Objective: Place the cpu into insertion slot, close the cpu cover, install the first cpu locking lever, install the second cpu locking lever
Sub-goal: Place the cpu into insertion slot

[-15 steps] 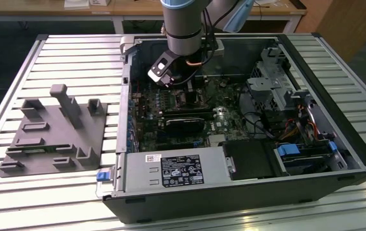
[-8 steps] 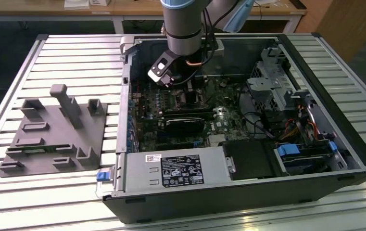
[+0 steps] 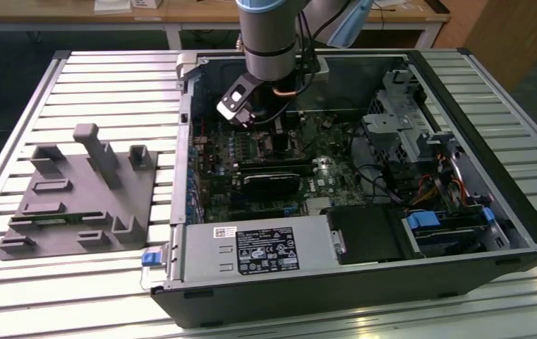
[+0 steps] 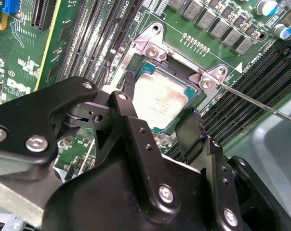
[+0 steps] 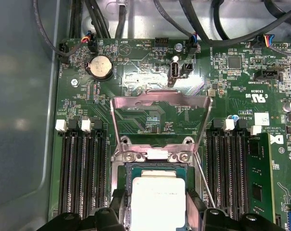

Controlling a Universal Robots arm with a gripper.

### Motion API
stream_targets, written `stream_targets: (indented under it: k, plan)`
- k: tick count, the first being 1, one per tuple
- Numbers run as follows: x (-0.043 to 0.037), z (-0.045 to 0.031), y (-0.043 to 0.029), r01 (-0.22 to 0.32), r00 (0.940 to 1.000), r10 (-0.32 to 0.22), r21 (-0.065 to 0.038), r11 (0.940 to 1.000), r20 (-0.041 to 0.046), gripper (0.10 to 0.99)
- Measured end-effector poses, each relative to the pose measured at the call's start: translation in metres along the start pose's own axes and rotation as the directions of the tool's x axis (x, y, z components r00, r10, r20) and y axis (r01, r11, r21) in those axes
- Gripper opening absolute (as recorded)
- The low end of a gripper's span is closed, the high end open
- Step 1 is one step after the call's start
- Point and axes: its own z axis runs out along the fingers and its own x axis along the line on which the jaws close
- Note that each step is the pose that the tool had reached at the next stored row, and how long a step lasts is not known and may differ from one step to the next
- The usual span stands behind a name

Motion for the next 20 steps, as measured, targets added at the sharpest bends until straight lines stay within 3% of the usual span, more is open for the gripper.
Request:
stream_targets:
  k: [4, 5, 6, 15, 17, 20]
  plan:
    - [0.0000, 0.0000, 0.0000, 0.000, 1.0000, 0.000, 0.000, 1.0000, -0.0002, 0.612]
    - [-0.0001, -0.0001, 0.0000, 0.000, 1.0000, 0.000, 0.000, 1.0000, -0.0002, 0.596]
    - [0.0000, -0.0001, 0.0000, 0.000, 1.0000, 0.000, 0.000, 1.0000, -0.0002, 0.525]
    - [0.0001, 0.0002, 0.0001, 0.000, 1.0000, 0.000, 0.000, 1.0000, -0.0020, 0.525]
    - [0.0001, 0.0001, 0.0000, 0.000, 1.0000, 0.000, 0.000, 1.0000, -0.0014, 0.600]
    - [0.0000, 0.0000, 0.0000, 0.000, 1.0000, 0.000, 0.000, 1.0000, -0.0014, 0.600]
